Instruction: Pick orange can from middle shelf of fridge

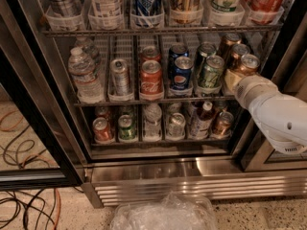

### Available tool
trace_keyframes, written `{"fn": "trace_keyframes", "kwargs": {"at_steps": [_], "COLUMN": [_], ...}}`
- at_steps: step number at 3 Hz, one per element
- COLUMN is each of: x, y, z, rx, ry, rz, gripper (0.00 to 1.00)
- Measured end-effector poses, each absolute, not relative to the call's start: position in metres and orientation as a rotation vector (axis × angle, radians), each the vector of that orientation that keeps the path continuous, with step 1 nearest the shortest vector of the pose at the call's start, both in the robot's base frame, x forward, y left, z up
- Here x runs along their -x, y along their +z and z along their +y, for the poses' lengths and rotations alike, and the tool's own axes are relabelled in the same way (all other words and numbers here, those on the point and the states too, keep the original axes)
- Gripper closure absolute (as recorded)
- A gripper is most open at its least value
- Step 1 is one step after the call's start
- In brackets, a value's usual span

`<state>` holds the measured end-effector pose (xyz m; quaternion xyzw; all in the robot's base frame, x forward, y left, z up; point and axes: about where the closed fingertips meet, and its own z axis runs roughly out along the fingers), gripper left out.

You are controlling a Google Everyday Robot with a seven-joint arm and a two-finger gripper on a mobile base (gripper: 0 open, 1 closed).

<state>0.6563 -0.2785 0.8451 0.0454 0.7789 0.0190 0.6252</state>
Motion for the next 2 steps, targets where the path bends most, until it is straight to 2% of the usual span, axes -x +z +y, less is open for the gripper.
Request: {"fn": "trace_keyframes", "kwargs": {"at_steps": [2], "x": [-0.6518], "y": [0.8537], "z": [-0.2649], "rx": [-0.063], "ry": [0.093], "rz": [1.786], "gripper": [1.00]}}
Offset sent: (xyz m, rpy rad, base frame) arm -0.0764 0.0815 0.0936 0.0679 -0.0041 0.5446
